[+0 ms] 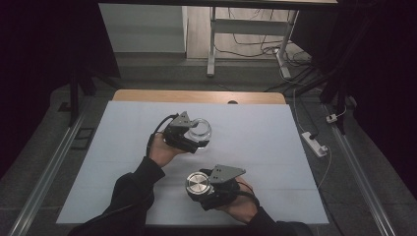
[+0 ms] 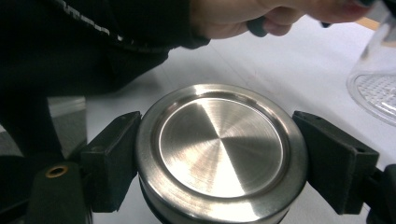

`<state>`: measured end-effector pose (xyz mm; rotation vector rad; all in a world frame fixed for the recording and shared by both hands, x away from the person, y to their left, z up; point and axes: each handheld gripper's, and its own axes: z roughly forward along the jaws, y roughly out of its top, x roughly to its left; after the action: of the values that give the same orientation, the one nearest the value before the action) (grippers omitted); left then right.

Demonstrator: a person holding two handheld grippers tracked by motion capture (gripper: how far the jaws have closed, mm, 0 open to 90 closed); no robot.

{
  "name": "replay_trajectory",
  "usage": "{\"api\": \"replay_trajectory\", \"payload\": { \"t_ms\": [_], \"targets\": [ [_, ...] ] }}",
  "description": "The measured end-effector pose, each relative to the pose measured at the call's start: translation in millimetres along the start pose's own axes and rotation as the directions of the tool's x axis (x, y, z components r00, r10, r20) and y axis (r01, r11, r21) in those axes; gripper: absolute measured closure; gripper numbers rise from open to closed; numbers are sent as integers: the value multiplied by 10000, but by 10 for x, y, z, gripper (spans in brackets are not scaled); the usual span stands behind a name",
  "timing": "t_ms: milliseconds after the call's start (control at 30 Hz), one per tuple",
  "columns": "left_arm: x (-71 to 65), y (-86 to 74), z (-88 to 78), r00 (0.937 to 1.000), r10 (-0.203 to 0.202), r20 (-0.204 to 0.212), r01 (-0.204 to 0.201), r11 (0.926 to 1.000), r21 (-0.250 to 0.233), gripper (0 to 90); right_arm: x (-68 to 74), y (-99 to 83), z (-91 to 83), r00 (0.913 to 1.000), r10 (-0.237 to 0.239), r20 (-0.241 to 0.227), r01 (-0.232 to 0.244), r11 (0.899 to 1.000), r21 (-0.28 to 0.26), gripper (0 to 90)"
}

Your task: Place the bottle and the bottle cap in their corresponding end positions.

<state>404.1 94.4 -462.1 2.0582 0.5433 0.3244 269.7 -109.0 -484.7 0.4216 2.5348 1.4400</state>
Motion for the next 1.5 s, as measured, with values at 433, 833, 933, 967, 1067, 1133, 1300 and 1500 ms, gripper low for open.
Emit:
{"api": "replay_trajectory", "payload": {
  "t_ms": [433,833,933,967,1067,1133,1300,1500],
  "targets": [
    [122,-75,129,9994,-329,-140,331,9993,181,152,-34,-161,217,9998,166,-68,-162,9981,596,186],
    [181,-170,241,9985,-509,-207,518,9976,453,152,-178,-271,377,9986,523,61,-527,9907,1252,185],
    [181,-190,265,9985,-499,-242,511,9973,531,152,-197,-299,419,9989,457,143,-474,9866,1559,185],
    [186,-199,271,9984,-525,-211,536,9971,547,152,-208,-306,426,9984,547,116,-558,9861,1567,185],
    [203,-228,298,9979,-623,-196,634,9961,615,152,-230,-335,464,9982,586,97,-594,9832,1726,185],
    [205,-248,313,9978,-635,-212,648,9957,656,152,-230,-352,487,9987,503,66,-507,9801,1917,185],
    [215,-279,357,9972,-729,-154,739,9942,776,152,-236,-347,509,9980,612,155,-631,9773,2022,183],
    [215,-325,416,9968,-794,-85,798,9919,991,151,-205,-340,546,9989,224,411,-316,9705,2389,180]
  ]
}}
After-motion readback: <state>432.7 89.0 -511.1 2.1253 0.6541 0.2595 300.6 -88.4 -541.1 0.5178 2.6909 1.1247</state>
